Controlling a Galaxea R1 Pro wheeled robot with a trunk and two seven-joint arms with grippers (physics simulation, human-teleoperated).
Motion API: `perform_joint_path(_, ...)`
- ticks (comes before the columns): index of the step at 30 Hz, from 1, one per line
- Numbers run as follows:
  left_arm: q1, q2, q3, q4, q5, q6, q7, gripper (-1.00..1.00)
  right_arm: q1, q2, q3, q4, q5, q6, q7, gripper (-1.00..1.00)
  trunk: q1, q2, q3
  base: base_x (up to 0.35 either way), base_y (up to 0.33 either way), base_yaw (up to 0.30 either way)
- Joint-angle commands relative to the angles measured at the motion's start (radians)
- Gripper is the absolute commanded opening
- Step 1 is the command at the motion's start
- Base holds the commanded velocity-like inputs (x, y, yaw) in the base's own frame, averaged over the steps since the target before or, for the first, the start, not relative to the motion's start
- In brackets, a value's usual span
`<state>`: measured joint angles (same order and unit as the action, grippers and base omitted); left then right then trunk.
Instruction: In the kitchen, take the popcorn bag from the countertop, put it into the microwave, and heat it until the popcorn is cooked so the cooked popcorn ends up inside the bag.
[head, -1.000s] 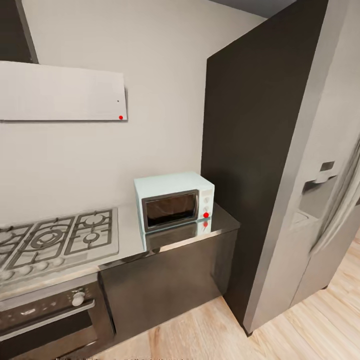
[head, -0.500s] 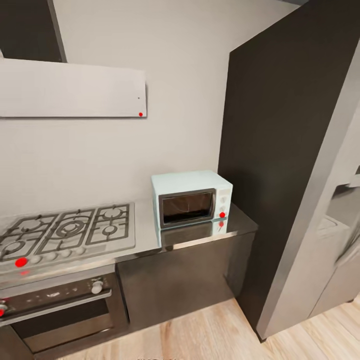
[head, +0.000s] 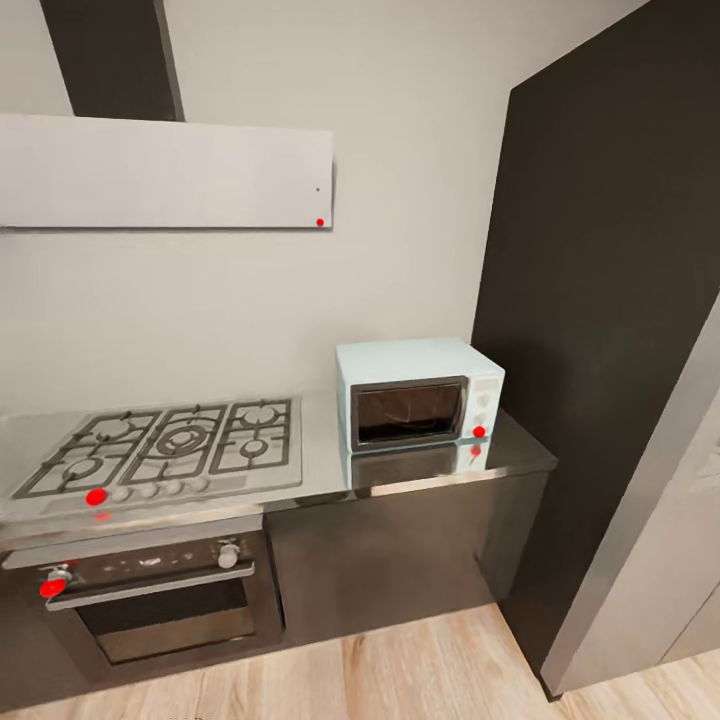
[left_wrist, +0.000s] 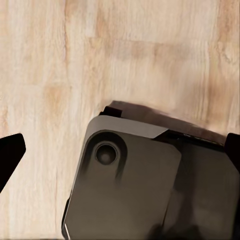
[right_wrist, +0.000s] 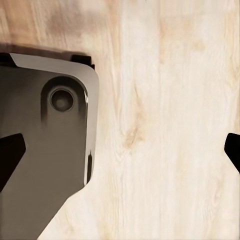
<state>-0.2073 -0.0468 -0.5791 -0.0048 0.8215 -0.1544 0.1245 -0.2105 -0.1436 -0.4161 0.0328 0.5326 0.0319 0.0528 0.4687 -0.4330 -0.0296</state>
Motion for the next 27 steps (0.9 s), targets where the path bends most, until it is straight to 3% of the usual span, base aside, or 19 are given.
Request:
perform_joint_path(1,-0.001,-0.001,-0.008,0.000,0.005,-0.002,0.004,1.00,-0.001,-0.001,-0.008,0.001,0.009,0.002,0.002,1.00,0.001,-0.002,-0.003,0.000,0.000,0.224)
perform_joint_path(27,0.000,-0.003,-0.006,0.004,0.013,0.007,-0.007,1.00,-0.001,-0.001,-0.008,0.001,0.009,0.000,0.001,1.00,0.001,-0.002,-0.028,0.000,0.000,0.243)
